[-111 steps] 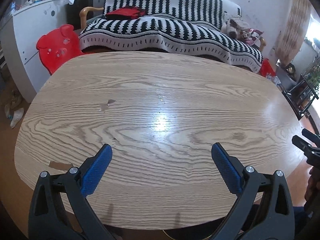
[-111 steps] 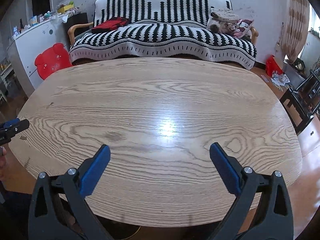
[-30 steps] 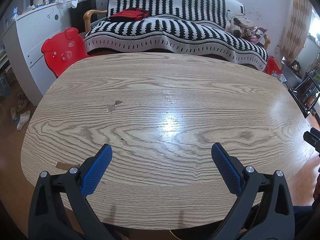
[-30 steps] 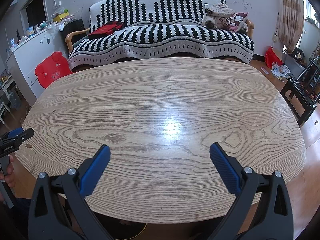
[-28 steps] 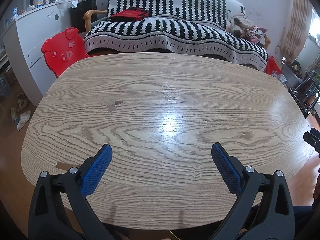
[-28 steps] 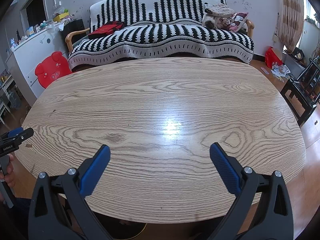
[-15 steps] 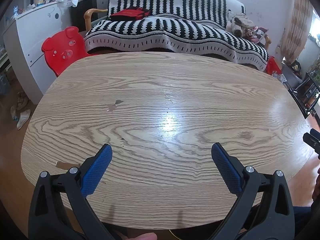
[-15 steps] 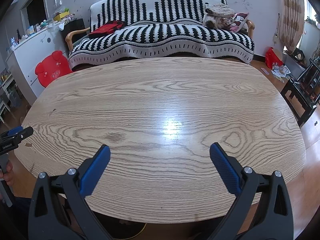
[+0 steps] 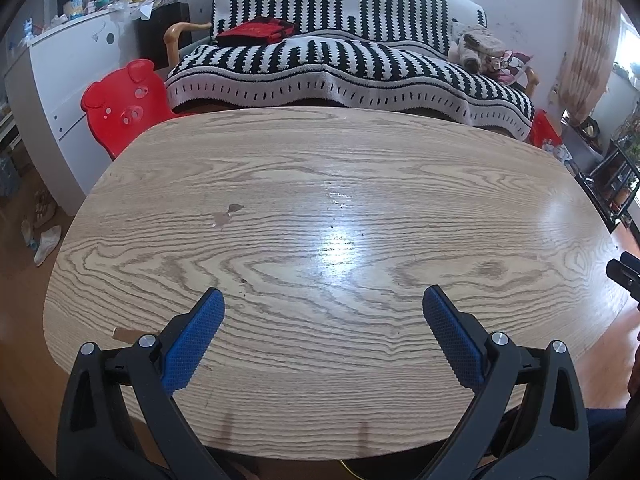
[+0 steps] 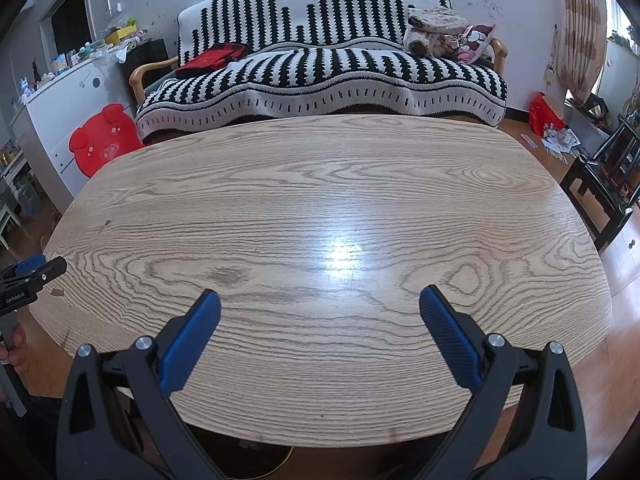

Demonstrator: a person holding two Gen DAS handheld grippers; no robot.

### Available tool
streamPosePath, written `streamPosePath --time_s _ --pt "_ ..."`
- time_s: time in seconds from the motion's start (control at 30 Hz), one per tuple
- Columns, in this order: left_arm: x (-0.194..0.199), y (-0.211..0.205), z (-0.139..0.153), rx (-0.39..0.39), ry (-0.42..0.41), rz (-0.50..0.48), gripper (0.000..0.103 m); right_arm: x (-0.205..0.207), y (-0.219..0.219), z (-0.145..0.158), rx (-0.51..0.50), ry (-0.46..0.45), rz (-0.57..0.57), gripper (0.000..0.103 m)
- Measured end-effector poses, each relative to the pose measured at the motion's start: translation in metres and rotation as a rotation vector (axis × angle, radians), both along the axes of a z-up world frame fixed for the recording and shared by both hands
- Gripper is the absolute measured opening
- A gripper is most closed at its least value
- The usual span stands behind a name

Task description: Collect trash

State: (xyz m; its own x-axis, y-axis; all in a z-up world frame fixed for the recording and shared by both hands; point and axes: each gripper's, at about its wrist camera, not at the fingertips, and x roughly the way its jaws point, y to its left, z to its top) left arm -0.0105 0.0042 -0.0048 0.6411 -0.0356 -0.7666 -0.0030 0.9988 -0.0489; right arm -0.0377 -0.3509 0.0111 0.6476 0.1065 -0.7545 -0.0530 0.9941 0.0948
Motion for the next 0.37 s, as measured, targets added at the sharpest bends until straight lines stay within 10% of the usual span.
streamPosePath --time_s 0.37 --pt "0.014 0.001 -0.005 0.042 -0.016 -0.002 0.096 0.017 -0.01 -0.008 -0.019 0.003 -0.006 0.096"
